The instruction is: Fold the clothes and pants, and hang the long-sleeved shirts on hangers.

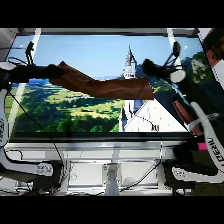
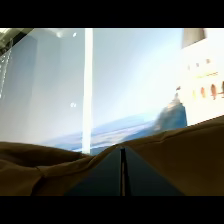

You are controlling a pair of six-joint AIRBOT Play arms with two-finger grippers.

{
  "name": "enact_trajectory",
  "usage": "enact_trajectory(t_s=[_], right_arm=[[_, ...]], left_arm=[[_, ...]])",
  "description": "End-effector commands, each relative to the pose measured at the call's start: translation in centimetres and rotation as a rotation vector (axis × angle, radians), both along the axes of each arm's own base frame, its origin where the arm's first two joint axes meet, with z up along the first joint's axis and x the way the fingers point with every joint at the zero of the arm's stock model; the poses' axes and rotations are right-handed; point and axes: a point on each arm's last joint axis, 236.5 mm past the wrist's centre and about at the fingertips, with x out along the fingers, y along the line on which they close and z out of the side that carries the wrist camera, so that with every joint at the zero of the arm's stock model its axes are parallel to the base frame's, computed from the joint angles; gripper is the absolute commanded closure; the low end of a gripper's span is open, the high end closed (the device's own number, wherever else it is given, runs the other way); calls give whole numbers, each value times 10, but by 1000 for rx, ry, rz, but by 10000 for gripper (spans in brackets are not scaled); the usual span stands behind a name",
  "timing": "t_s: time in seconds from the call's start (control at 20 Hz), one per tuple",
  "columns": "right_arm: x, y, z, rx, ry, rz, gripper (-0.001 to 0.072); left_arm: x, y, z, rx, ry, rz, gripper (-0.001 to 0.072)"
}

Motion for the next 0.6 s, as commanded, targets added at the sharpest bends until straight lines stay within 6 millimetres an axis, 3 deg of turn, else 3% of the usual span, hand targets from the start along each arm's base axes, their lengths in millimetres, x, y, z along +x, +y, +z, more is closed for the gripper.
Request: enact_trajectory(t_s=[0.0,0.1,0.3,0.45,0.55], right_arm=[[-13,70,-41,77,103,35,696],[-31,110,-79,103,242,98,697],[-41,181,-117,99,342,224,698],[-54,214,-148,144,510,255,697],[-60,232,-155,136,538,305,697]], left_arm=[[-10,-32,40,-5,-61,-31,686],[-14,-51,53,-15,-79,-43,686],[-12,-90,78,-140,-98,-44,686],[-6,-101,87,-173,-125,-23,686],[1,-106,89,-170,-146,-2,686]])
